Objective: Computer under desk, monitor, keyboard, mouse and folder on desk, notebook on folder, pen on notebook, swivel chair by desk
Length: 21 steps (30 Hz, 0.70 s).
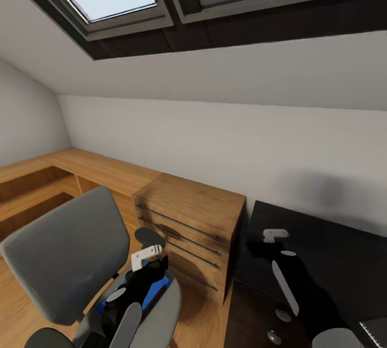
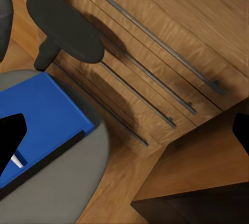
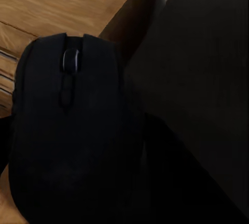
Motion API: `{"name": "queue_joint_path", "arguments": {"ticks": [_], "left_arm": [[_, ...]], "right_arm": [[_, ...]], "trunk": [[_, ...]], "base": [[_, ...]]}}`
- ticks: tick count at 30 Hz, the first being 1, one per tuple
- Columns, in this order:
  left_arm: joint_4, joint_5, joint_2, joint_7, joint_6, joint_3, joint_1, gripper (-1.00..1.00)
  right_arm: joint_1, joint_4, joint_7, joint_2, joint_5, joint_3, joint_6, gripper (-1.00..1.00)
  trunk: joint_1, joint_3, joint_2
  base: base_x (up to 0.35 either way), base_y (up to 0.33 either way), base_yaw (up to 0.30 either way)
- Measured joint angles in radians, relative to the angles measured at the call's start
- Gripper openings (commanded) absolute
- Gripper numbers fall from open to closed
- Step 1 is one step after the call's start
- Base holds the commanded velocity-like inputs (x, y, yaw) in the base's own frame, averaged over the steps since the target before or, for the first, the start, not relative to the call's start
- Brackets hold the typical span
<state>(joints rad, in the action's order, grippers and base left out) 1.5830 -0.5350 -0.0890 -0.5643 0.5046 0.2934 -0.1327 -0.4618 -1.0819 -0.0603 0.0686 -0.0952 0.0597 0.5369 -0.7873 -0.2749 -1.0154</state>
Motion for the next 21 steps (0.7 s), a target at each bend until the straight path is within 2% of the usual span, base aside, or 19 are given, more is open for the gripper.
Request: {"name": "queue_joint_path", "arguments": {"ticks": [2,6,9,12,13,14,16,21], "left_arm": [[-0.001,0.0,0.0,0.0,0.0,0.0,0.0,1.0],[-0.002,0.0,0.0,0.0,0.0,0.001,0.0,1.0],[-0.003,0.001,0.0,0.0,0.0,0.004,0.001,1.0],[-0.003,0.001,0.0,0.0,0.0,0.014,0.003,1.0],[-0.003,0.0,0.0,0.0,0.0,0.018,0.003,1.0],[-0.003,0.0,0.0,0.0,0.0,0.018,0.003,1.0],[-0.003,0.0,0.0,0.0,0.0,0.018,0.003,1.0],[-0.002,0.001,0.0,0.0,0.0,0.021,0.005,1.0]], "right_arm": [[0.035,-0.084,-0.011,-0.001,0.0,-0.048,0.044,-1.0],[0.101,-0.245,-0.02,-0.005,-0.001,-0.104,0.119,-1.0],[0.119,-0.288,-0.022,-0.008,-0.002,-0.114,0.154,-1.0],[0.128,-0.313,-0.023,-0.021,-0.004,-0.12,0.174,-1.0],[0.131,-0.355,-0.023,-0.065,-0.011,-0.12,0.197,-1.0],[0.132,-0.363,-0.024,-0.076,-0.004,-0.12,0.203,-1.0],[0.132,-0.369,-0.024,-0.085,-0.003,-0.12,0.208,-1.0],[0.134,-0.377,-0.024,-0.09,0.0,-0.126,0.207,-1.0]], "trunk": [[0.008,0.006,0.014],[0.023,0.019,0.042],[0.034,0.028,0.063],[0.046,0.038,0.084],[0.05,0.041,0.091],[0.054,0.044,0.098],[0.061,0.05,0.112],[0.081,0.066,0.147]], "base": [[0.0,0.0,0.0],[0.0,0.0,0.0],[0.0,0.0,0.0],[0.0,0.0,0.0],[0.0,0.0,0.0],[0.0,0.0,0.0],[0.0,0.0,0.0],[0.0,0.0,-0.246]]}}
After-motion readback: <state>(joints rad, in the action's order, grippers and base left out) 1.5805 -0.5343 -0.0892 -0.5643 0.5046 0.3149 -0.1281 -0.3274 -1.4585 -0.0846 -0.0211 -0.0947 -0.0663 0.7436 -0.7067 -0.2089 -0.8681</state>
